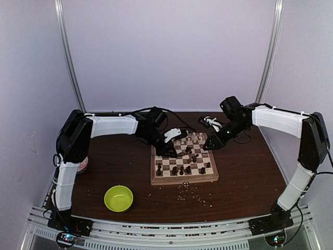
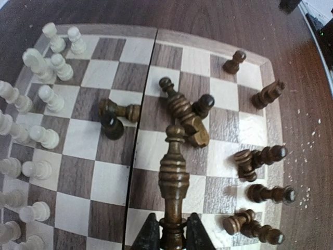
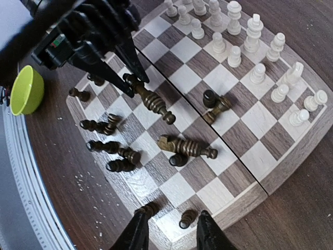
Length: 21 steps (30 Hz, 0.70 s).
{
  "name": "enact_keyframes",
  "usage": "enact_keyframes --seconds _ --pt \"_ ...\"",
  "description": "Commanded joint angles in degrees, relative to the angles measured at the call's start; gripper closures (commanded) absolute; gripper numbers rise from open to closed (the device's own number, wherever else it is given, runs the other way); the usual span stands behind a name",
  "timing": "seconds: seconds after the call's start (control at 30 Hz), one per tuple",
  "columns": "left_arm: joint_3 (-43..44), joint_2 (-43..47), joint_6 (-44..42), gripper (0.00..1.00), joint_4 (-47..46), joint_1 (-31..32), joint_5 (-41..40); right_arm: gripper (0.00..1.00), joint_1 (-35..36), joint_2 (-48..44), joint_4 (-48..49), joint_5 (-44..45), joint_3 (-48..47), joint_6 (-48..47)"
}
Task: Set up the chess pieces on the board
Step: Pick up the chess pile from the chessboard, then pass from the left arm to the right
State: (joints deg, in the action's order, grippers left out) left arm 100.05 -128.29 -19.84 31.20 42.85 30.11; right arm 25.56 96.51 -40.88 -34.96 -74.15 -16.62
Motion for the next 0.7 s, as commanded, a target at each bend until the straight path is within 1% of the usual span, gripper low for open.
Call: enact_keyframes --seconds 0.0,0.17,0.3,0.4,0.67 --pt "-2.81 7.04 5.65 0.84 -8.27 -0.06 3.09 0.65 -0.63 4.42 -4.15 -7.38 -5.82 3.44" --pt "-5.22 10.24 9.77 0.84 -12.74 0.0 3.97 0.62 -1.43 9.5 -6.39 -17.56 -11.72 8.2" --pt "-5.95 11.11 11.34 0.84 -14.08 -0.05 4.12 0.58 -1.48 11.12 -3.9 -23.21 -13.21 12.99" --pt "-6.41 11.55 12.18 0.83 -15.03 0.01 4.35 0.56 -1.51 11.86 -1.49 -25.26 -13.32 16.43" --pt "-6.36 11.56 12.54 0.84 -15.55 0.3 4.43 0.56 -1.48 12.55 2.28 -27.08 -12.45 20.02"
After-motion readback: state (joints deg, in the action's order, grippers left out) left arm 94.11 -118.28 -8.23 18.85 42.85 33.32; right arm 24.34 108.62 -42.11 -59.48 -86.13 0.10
